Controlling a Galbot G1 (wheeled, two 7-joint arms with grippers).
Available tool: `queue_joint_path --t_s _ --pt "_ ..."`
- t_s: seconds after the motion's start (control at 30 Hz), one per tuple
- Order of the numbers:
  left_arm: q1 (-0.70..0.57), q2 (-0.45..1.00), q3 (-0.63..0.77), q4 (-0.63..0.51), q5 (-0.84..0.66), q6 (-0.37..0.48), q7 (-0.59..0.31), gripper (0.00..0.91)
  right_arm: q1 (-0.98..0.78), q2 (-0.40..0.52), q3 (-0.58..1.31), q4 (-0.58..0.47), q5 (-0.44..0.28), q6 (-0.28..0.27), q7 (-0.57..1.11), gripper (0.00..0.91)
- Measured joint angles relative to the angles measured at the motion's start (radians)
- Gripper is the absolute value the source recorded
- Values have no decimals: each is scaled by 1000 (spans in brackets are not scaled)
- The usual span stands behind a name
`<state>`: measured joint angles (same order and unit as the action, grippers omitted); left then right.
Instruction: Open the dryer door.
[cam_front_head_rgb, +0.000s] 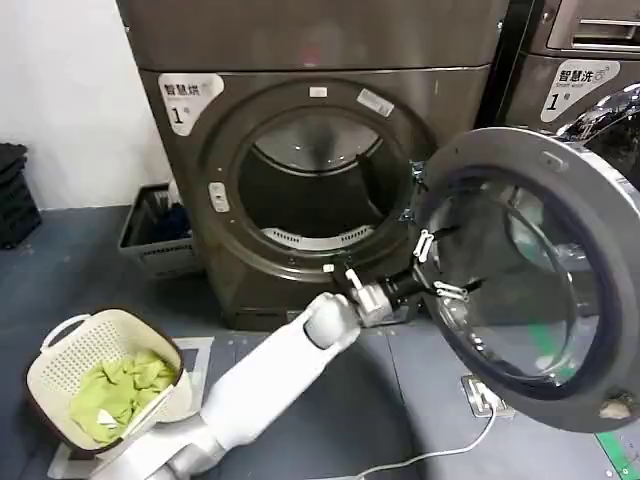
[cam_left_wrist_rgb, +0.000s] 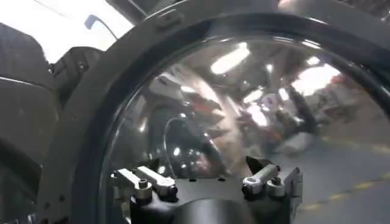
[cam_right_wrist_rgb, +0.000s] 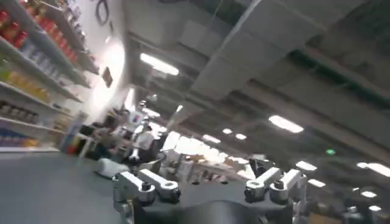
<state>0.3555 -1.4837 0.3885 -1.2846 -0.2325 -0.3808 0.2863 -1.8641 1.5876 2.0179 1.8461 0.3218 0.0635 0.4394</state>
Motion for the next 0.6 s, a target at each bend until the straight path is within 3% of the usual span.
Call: queue_joint_path --t_s 0.27,0.6 --pt "-27 -84 -2 62 -2 51 -26 907 1 16 17 3 -18 6 10 907" --pt "-8 -100 11 31 -1 156 -72 907 8 21 18 28 -18 6 -1 907"
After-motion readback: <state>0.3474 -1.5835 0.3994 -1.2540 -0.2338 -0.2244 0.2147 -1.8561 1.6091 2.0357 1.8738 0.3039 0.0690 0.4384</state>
